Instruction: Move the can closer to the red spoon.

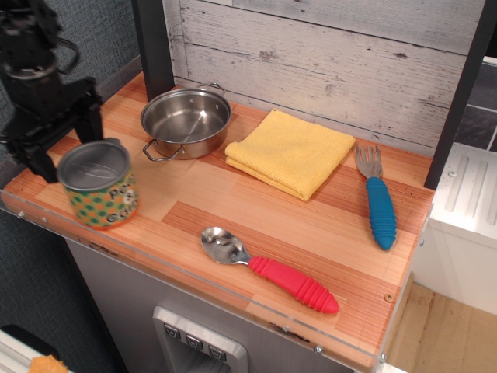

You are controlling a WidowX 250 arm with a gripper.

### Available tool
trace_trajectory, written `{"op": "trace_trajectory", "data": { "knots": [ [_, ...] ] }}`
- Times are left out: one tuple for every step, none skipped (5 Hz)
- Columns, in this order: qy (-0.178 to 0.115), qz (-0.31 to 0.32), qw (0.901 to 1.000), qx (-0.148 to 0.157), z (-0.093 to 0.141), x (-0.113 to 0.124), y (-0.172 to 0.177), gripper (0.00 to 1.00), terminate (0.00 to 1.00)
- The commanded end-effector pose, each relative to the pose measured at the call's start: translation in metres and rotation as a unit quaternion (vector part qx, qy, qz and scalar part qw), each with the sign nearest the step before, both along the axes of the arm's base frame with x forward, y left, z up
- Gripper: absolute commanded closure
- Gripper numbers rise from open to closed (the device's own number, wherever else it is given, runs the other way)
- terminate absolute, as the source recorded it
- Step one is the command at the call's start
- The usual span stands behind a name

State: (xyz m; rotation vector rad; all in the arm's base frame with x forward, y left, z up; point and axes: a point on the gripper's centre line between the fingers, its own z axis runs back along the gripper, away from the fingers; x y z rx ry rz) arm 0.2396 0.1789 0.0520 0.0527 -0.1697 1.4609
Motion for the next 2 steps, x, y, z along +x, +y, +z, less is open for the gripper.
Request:
{"op": "trace_trajectory", "data": {
  "knots": [
    [-0.018,-0.012,0.9996,0.016,0.016,0.004,-0.025,0.0,0.0],
    [-0.014,-0.021,0.9994,0.024,0.014,0.007,-0.038,0.0,0.0]
  ]
}}
